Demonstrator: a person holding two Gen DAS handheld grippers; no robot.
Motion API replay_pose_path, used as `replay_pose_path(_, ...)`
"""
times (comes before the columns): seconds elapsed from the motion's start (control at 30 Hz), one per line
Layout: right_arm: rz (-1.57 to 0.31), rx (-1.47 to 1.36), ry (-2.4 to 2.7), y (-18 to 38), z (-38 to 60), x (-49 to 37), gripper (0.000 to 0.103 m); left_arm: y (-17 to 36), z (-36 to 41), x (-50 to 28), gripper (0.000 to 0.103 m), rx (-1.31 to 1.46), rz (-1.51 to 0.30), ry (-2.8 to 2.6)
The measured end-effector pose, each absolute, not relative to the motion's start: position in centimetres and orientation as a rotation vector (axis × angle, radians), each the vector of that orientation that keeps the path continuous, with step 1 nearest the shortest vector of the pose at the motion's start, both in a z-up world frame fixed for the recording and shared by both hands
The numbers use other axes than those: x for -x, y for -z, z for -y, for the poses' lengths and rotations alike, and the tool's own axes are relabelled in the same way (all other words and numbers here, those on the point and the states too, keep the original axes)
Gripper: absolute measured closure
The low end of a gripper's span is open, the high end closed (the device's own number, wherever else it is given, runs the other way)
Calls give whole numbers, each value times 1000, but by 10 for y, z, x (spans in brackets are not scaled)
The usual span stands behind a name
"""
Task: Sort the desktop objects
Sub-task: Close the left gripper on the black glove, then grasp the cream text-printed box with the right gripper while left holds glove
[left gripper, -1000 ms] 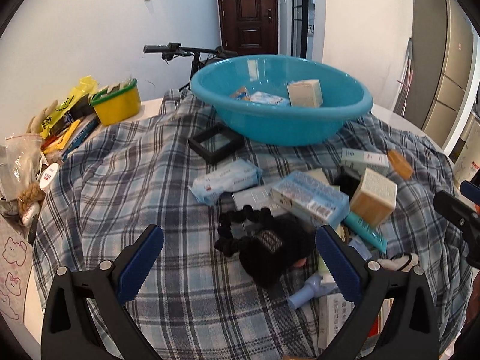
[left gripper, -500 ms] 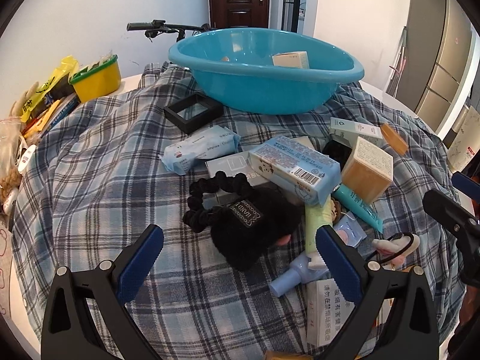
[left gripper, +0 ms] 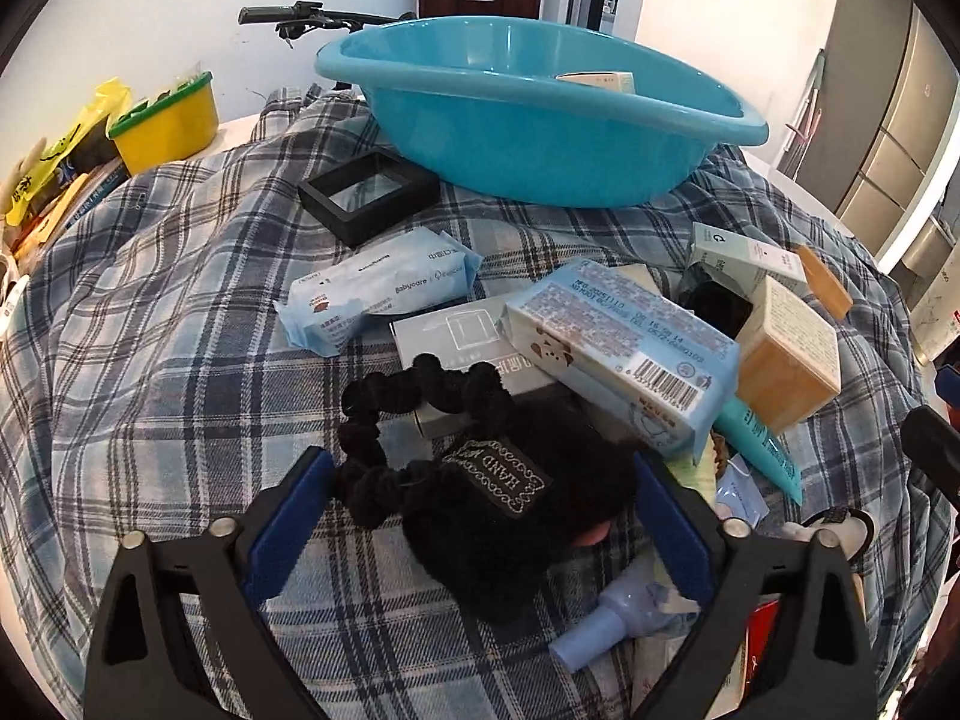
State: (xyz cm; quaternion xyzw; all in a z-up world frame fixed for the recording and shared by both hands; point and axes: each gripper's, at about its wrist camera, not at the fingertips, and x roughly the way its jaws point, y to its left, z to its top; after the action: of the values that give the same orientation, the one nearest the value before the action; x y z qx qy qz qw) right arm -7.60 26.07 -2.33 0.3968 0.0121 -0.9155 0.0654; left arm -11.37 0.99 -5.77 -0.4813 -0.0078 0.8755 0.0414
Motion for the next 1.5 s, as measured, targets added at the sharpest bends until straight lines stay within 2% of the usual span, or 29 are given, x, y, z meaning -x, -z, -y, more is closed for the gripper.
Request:
replay_pose_path(0.07,-40,-1203,2762,24,-260,77,0,60,-9,115,21,1480,33,-2668)
replay_pose_path(0.1,-41,-1205,2760,25,-260,77,0,61,-8,116,34,1487,48,-2659)
replay_pose_path(0.2,-47,-1214,2754,27,-259,77,0,60,-6,115,42,1490,62,-2655)
replay_pose_path(0.63,-75,-1228,2737,33,-249,84,0,27,24,91,43,1404,97,-2772)
replay_pose_path(0.87,-241,-1205,2724,41,-230,107,0,26,27,90,43,1413,82,-2766)
replay_pose_path(0.97,-243,-1199,2650,47,-226,119,1,27,23,91,42,1417,65,-2762)
replay_pose_path(1.1,-243,-1244,2584,59,-221,134,14,28,18,92,42,1411,60,-2757)
replay_pose_path(1.27,-201,-1236,2535,63,-219,139,25,29,14,92,42,1408,43,-2747)
replay_pose_path(1.37,-163,-1231,2516,64,-218,139,37,31,13,93,41,1420,40,-2743)
replay_pose_path(1.4,-152,-1232,2508,64,-217,138,45,32,13,93,41,1422,39,-2742)
replay_pose_path(1.5,-149,-1230,2505,64,-216,134,58,33,11,93,41,1423,32,-2741)
